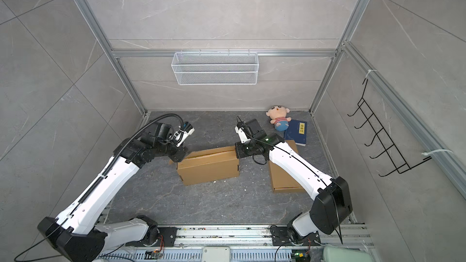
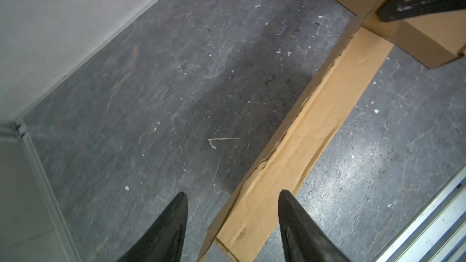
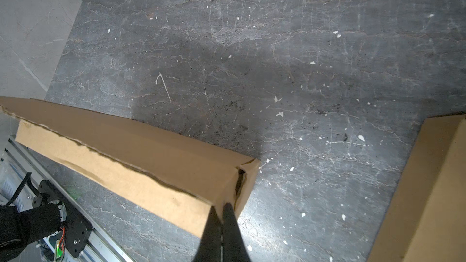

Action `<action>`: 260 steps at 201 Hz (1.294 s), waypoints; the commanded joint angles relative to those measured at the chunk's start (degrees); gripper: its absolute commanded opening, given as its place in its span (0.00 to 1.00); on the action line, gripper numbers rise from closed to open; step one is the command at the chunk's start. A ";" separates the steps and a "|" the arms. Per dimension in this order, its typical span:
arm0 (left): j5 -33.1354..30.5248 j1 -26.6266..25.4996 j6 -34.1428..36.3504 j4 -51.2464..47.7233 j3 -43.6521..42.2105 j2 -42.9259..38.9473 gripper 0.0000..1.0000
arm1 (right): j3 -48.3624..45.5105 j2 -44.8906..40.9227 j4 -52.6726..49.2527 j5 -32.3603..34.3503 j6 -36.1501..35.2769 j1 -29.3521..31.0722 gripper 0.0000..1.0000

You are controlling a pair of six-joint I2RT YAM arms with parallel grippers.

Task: Fold the paper box
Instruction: 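Hold the box with the right gripper while the left gripper releases and lifts, then grasp the box's near end with the left gripper, holding it upright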

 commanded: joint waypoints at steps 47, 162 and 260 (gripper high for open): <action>1.43 9.15 -14.73 -9.33 -6.14 -6.65 0.60 | -1.21 1.52 -2.70 -0.24 0.44 0.63 0.01; 7.25 12.55 -12.97 -7.72 -6.78 -1.79 0.39 | 0.03 2.42 -3.01 -0.34 -0.17 0.62 0.00; 10.81 12.54 -17.89 -8.76 -6.10 -0.03 0.15 | -0.09 2.16 -2.78 -0.48 0.11 0.64 0.00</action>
